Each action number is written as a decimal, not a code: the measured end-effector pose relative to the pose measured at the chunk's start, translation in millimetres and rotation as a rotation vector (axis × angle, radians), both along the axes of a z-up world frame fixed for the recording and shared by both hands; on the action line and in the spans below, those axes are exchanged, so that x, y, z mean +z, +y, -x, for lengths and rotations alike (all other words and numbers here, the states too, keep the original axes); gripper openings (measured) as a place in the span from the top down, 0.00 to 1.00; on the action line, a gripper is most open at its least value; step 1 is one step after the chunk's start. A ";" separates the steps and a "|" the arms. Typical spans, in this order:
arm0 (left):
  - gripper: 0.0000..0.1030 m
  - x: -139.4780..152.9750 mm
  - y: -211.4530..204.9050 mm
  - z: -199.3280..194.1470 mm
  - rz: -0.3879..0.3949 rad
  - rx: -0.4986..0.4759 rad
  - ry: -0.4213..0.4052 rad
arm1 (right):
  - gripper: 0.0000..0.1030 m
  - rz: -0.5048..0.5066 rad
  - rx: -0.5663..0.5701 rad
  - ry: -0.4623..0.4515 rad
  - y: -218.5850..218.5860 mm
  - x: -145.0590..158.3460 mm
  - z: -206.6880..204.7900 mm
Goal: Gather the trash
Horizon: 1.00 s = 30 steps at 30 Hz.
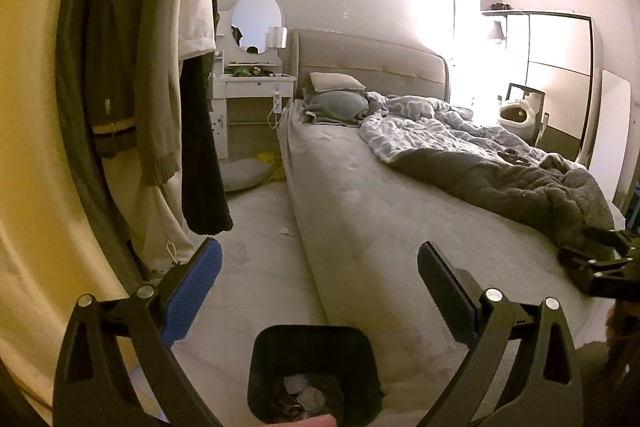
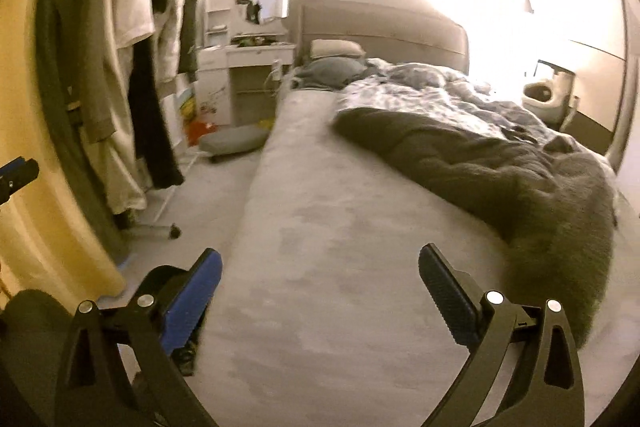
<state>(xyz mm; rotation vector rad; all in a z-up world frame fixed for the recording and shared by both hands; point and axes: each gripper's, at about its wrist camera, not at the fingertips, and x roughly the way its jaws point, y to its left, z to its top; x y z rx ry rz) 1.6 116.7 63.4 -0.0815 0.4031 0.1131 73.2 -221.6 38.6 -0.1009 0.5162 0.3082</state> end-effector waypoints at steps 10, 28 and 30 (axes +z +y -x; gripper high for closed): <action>0.03 -14.3 -10.7 8.6 -0.020 -0.006 0.017 | 0.03 -0.044 -0.091 -0.012 -54.8 -1.5 33.3; 0.03 -22.1 -27.4 5.7 -0.052 -0.050 0.045 | 0.03 -0.090 -0.001 0.000 -82.7 -7.1 42.5; 0.03 -22.4 -28.7 5.8 -0.057 -0.052 0.046 | 0.03 -0.092 -0.002 -0.002 -83.1 -6.8 42.7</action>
